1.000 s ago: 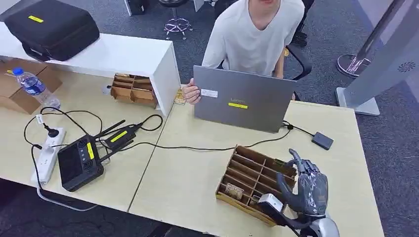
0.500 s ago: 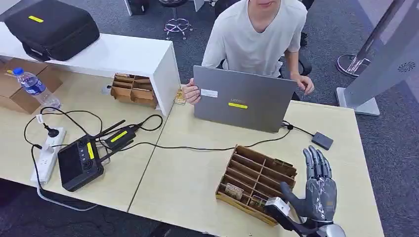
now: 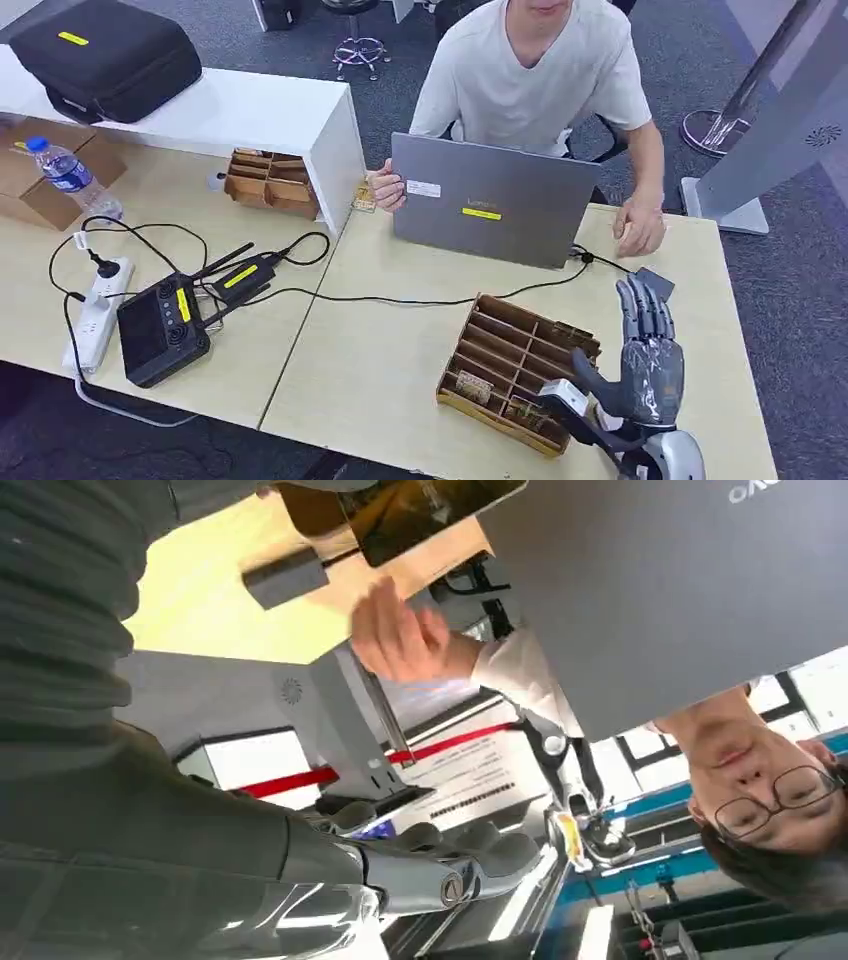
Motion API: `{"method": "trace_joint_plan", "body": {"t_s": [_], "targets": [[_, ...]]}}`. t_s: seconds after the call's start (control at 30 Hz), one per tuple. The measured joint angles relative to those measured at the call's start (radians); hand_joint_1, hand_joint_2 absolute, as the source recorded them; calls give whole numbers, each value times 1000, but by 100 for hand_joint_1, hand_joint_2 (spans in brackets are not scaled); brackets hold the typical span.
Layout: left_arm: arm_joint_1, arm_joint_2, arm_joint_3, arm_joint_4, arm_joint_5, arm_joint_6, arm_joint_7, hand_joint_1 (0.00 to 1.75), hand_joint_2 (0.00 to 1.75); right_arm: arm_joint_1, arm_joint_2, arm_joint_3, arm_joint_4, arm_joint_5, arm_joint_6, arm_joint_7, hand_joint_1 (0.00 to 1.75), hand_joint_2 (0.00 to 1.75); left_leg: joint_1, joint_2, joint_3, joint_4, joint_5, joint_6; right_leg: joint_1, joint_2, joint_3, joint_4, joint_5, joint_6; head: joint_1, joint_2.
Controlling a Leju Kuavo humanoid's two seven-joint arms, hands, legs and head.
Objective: Pass the card to the sensor for recognition and then transmit it.
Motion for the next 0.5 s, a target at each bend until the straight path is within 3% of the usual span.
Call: {"method": "trace_joint_plan", "body": {"t_s": [0.13, 0.3, 0.5], "targets": [[0, 0, 3, 0, 0, 1, 0, 0, 175, -28, -12, 2, 10, 0, 37, 24, 0, 175, 0, 0, 0, 0, 0, 0, 0, 0, 0, 0, 0, 0, 0, 0], [3, 0, 14, 0, 2, 6, -6, 0, 175, -46, -85, 13, -12, -46, 168, 65, 0, 175, 0, -1, 0, 0, 0, 0, 0, 0, 0, 0, 0, 0, 0, 0], [6, 0, 26, 0, 5, 14, -11, 0, 175, -47, -153, 29, -66, -71, 256, 106, 0, 175, 0, -1, 0, 0, 0, 0, 0, -1, 0, 0, 0, 0, 0, 0]]}}
